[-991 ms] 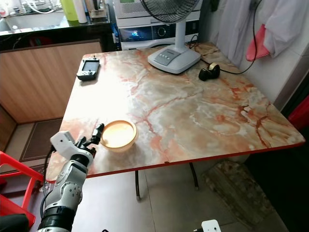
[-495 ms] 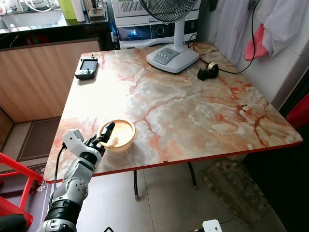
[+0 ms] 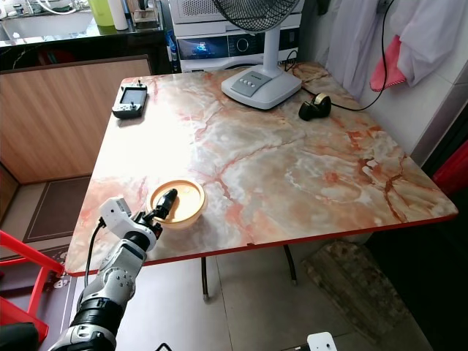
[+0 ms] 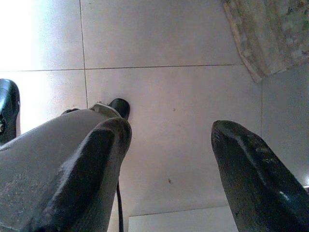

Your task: Restocking fridge

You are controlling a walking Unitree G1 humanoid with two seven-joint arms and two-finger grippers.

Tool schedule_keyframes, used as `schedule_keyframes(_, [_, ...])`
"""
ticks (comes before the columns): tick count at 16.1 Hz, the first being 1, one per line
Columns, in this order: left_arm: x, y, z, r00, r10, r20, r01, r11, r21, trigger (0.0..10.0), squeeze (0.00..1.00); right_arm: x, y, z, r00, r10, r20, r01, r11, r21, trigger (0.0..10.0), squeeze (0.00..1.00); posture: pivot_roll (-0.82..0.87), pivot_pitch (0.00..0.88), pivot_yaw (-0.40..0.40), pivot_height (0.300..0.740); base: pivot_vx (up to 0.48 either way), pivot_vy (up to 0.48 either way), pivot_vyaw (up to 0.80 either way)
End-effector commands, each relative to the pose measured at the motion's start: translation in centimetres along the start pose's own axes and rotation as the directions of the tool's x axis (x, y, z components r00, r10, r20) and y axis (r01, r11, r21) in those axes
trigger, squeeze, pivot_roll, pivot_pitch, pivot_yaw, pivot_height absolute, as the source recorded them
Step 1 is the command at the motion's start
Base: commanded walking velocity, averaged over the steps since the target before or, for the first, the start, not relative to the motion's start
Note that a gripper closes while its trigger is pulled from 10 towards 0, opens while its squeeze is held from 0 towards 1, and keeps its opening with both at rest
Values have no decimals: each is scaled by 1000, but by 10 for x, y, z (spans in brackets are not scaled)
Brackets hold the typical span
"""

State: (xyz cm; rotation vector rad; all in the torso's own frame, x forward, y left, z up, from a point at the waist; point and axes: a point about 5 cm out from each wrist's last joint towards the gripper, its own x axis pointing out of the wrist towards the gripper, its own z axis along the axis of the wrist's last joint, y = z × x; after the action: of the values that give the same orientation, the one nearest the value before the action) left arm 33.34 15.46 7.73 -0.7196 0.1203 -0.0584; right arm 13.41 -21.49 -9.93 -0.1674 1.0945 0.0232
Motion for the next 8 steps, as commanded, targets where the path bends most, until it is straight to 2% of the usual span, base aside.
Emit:
schedule_keyframes(1, [3, -4, -1, 1000, -17, -13, 17, 1000, 26, 1765, 0, 0, 0, 0, 1000, 2, -3, -2, 1000, -13, 10000, 0, 66, 23, -12, 740, 0, 0, 0])
schedule_keyframes(2, [4, -4, -1, 1000, -16, -12, 17, 1000, 21, 0, 0, 0, 0, 0, 1000, 1, -3, -1, 1000, -12, 10000, 0, 66, 23, -12, 740, 0, 0, 0])
schedule_keyframes(8, [5, -5, -1, 999, -32, -10, 32, 999, 39, 0, 0, 0, 1, 0, 1000, 4, -3, -4, 1000, -15, 10000, 0, 68, 24, -13, 740, 0, 0, 0])
